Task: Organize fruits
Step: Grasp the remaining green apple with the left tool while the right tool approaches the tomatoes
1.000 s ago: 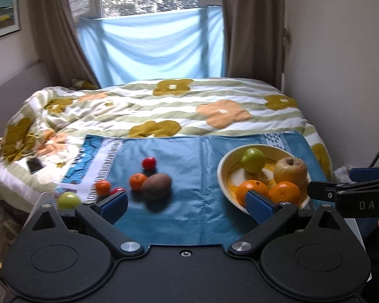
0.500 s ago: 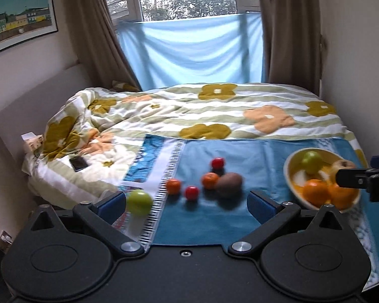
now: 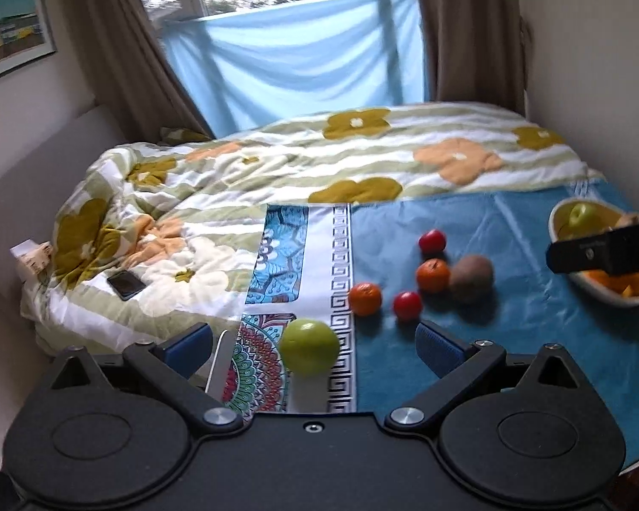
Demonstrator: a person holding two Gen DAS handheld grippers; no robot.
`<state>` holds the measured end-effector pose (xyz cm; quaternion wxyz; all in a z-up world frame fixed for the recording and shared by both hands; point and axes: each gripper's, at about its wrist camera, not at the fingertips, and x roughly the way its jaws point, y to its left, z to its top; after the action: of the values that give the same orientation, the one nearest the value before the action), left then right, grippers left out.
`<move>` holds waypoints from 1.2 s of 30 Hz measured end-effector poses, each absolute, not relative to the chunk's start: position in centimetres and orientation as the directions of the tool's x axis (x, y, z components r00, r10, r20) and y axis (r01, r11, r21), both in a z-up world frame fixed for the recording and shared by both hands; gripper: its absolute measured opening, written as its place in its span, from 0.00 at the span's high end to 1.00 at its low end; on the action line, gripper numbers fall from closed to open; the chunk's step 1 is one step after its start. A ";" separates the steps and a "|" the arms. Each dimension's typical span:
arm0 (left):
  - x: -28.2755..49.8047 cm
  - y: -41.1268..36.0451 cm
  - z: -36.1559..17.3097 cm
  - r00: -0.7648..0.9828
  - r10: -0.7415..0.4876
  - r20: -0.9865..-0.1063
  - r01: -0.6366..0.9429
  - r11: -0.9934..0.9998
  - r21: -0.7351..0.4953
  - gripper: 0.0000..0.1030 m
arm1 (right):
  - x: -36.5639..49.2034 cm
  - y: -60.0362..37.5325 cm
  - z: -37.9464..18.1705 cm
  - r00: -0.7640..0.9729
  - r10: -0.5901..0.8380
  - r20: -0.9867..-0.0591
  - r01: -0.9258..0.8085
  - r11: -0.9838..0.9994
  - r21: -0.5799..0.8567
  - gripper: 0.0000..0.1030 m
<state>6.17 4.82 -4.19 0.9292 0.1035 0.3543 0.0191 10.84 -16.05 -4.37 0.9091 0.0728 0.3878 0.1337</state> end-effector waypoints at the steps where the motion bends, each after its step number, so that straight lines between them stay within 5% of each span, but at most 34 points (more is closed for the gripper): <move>1: 6.7 5.4 -4.8 0.741 0.096 -0.664 0.057 0.977 0.205 0.00 | 11.1 -15.4 -4.7 0.663 0.287 -0.691 -0.174 0.957 0.231 0.00; 17: 13.1 9.2 -12.1 0.649 -0.040 -0.760 0.319 0.921 0.224 0.12 | 14.4 -7.8 -11.4 0.626 0.201 -0.753 -0.017 0.969 0.245 0.00; 22: 13.9 9.2 -13.3 0.619 -0.085 -0.781 0.368 0.910 0.192 0.16 | 15.3 -7.1 -12.6 0.621 0.190 -0.761 0.014 0.967 0.253 0.07; 29: 14.7 9.0 -14.1 0.602 -0.095 -0.793 0.396 0.898 0.193 0.41 | 16.1 -6.4 -13.8 0.609 0.194 -0.769 0.019 0.966 0.259 0.12; 36: 14.8 9.5 -13.9 0.589 -0.116 -0.799 0.405 0.899 0.168 0.41 | 17.3 -5.2 -14.8 0.597 0.210 -0.774 -0.006 0.966 0.257 0.23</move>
<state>14.83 9.54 -13.89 0.8754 0.1687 0.4279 -0.1489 17.29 -5.15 -14.76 0.8862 0.1144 0.4447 0.0610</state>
